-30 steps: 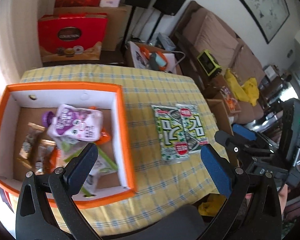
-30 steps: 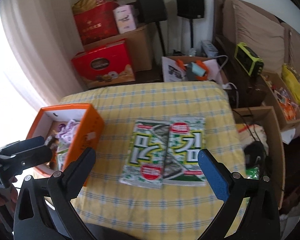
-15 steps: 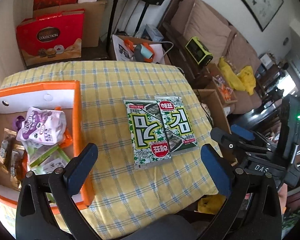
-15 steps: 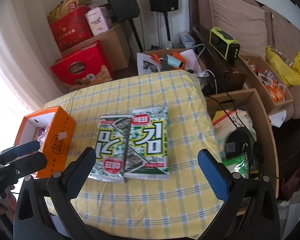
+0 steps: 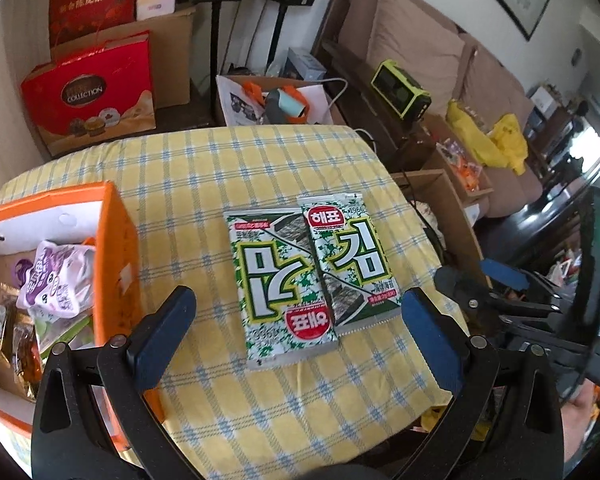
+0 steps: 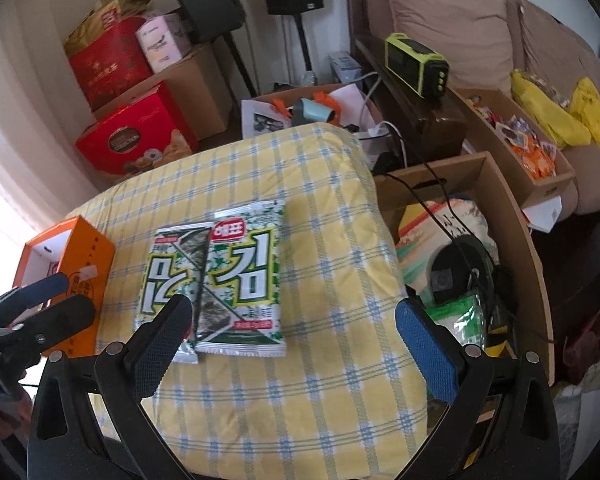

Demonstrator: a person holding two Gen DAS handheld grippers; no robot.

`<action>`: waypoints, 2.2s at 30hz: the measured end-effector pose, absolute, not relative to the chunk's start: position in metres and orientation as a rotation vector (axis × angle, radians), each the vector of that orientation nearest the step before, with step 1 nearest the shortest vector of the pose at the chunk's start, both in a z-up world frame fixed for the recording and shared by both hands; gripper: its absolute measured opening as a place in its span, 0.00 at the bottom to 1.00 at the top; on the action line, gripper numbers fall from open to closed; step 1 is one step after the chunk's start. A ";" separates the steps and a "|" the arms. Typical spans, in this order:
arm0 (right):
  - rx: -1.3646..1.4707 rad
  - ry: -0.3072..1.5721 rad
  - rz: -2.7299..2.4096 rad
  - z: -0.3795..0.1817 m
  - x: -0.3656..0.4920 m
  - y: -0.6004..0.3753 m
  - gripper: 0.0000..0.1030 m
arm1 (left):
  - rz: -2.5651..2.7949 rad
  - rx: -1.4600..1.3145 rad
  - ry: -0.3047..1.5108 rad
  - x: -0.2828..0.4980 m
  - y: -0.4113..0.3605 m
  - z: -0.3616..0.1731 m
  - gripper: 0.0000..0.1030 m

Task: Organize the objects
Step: 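Move both tools out of the orange box back over the seaweed packets, then close the left tool on one seaweed packet and lift it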

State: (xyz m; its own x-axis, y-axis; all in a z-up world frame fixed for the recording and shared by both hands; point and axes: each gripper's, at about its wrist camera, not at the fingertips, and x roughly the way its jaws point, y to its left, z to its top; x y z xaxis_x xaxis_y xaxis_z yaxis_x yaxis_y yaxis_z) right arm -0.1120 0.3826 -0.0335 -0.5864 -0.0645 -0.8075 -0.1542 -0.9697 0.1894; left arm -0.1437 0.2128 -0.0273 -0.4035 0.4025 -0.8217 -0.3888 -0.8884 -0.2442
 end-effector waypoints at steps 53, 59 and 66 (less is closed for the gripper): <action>-1.419 0.520 2.690 -0.055 -0.106 0.410 1.00 | 2.342 -1.655 0.118 -0.192 0.259 -0.114 0.84; -1.423 0.540 2.679 -0.056 -0.104 0.410 1.00 | 2.355 -1.630 0.181 -0.189 0.266 -0.113 0.67; -1.423 0.535 2.683 -0.055 -0.104 0.411 1.00 | 2.306 -1.611 0.158 -0.187 0.256 -0.108 0.60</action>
State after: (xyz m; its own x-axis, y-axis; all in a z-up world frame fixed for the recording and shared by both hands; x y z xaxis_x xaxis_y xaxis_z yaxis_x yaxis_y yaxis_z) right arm -0.1042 0.4106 -0.0549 -0.5728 -0.1100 -0.8123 -0.2099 -0.9382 0.2751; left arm -0.1866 0.2559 -0.1078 -0.3108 0.1985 -0.9295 -0.3231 -0.9418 -0.0931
